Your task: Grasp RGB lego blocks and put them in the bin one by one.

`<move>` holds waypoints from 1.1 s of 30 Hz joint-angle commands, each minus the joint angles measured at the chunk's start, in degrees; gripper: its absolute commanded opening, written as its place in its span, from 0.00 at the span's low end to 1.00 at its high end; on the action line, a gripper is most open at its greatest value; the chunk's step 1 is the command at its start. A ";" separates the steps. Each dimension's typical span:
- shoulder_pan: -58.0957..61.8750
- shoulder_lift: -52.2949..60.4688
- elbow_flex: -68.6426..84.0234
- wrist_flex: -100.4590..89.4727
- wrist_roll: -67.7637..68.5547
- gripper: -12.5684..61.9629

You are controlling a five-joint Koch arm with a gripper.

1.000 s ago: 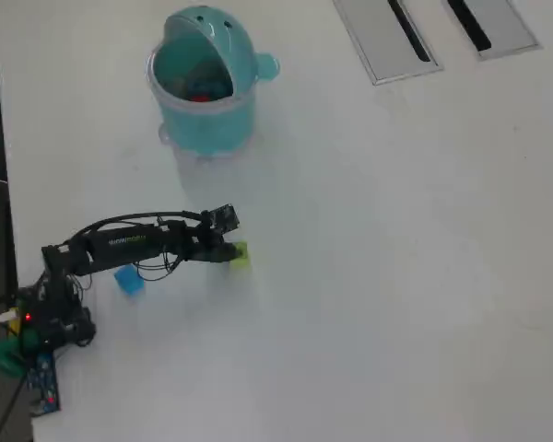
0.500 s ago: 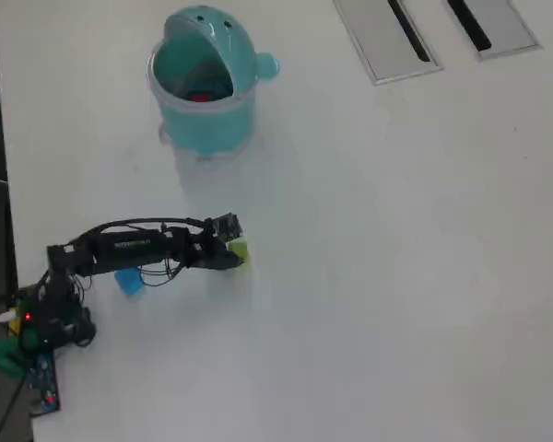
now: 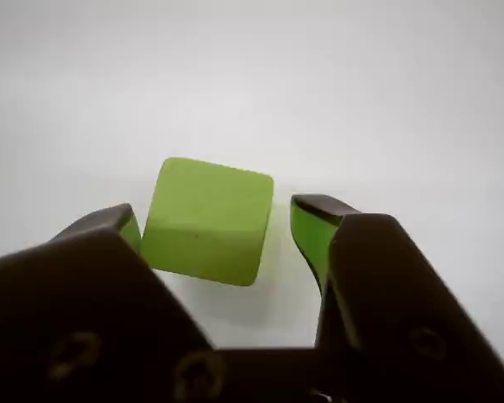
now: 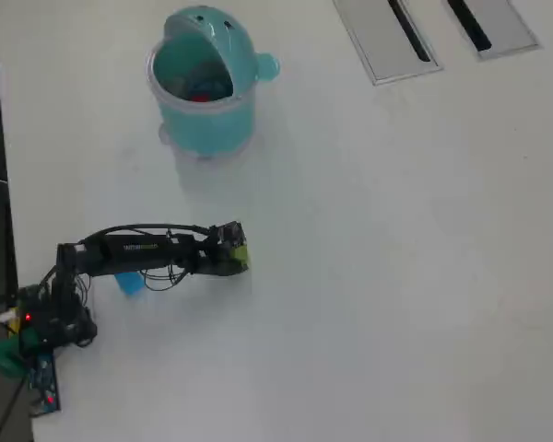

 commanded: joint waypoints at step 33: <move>-5.89 11.16 -4.83 -17.84 14.50 0.43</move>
